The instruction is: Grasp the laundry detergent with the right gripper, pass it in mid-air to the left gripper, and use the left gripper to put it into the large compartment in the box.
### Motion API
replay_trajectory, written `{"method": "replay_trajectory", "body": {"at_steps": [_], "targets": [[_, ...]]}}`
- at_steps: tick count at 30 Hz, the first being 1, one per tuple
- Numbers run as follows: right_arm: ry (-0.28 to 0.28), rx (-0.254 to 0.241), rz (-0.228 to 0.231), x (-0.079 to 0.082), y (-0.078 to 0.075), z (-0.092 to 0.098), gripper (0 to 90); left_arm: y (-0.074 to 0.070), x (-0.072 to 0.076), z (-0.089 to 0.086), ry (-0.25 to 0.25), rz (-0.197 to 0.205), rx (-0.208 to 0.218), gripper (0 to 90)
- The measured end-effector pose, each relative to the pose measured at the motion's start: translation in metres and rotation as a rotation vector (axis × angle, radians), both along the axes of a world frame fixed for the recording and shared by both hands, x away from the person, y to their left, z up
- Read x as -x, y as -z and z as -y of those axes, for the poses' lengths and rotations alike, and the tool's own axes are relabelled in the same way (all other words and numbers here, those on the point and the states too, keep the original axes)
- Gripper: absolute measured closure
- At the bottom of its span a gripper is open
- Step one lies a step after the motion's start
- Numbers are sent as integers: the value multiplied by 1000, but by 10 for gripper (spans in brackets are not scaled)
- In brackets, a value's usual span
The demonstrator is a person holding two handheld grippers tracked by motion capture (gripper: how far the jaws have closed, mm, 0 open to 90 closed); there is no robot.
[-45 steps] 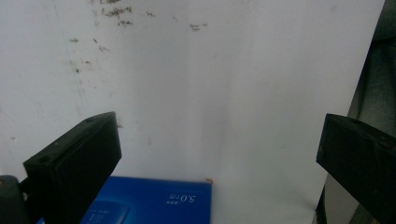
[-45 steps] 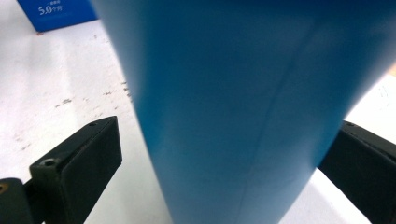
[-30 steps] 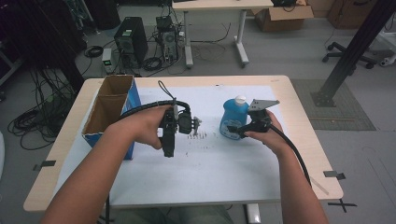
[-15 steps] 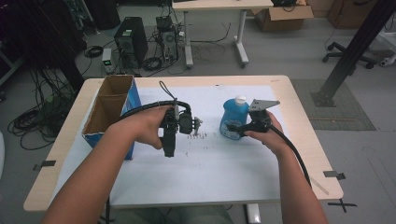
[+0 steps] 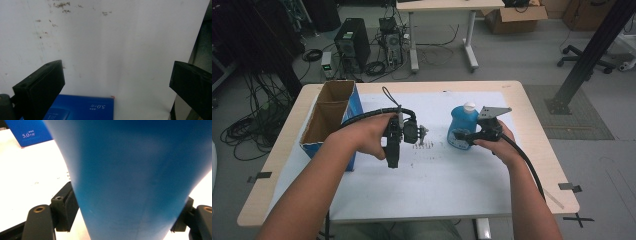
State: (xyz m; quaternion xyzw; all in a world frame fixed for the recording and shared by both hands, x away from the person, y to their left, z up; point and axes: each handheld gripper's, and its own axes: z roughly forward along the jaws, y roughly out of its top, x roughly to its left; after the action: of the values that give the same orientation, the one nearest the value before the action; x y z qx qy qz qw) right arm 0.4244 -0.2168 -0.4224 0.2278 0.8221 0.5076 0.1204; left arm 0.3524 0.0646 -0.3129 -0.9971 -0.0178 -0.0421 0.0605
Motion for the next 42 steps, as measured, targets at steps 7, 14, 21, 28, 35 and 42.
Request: {"method": "replay_trajectory", "body": {"at_steps": [7, 14, 21, 28, 35, 42], "targets": [[3, 5, 10, 1, 0, 0, 302, 0, 0, 0, -1, -4, -3, 2], [6, -2, 23, 1, -2, 0, 324, 1, 0, 2, 1, -7, -4, 2], [0, -1, 17, 0, 0, -1, 368, 1, 0, 2, -2, -5, -7, 2], [6, -12, 27, 0, 2, -2, 427, 2, 0, 2, -3, -4, -2, 2], [3, -7, 33, 0, 1, -2, 451, 1, -1, 2, -3, -4, -2, 2], [-27, -30, 29, 4, -9, -1, 456, -5, -1, 1, -4, 0, 7, 2]]}}
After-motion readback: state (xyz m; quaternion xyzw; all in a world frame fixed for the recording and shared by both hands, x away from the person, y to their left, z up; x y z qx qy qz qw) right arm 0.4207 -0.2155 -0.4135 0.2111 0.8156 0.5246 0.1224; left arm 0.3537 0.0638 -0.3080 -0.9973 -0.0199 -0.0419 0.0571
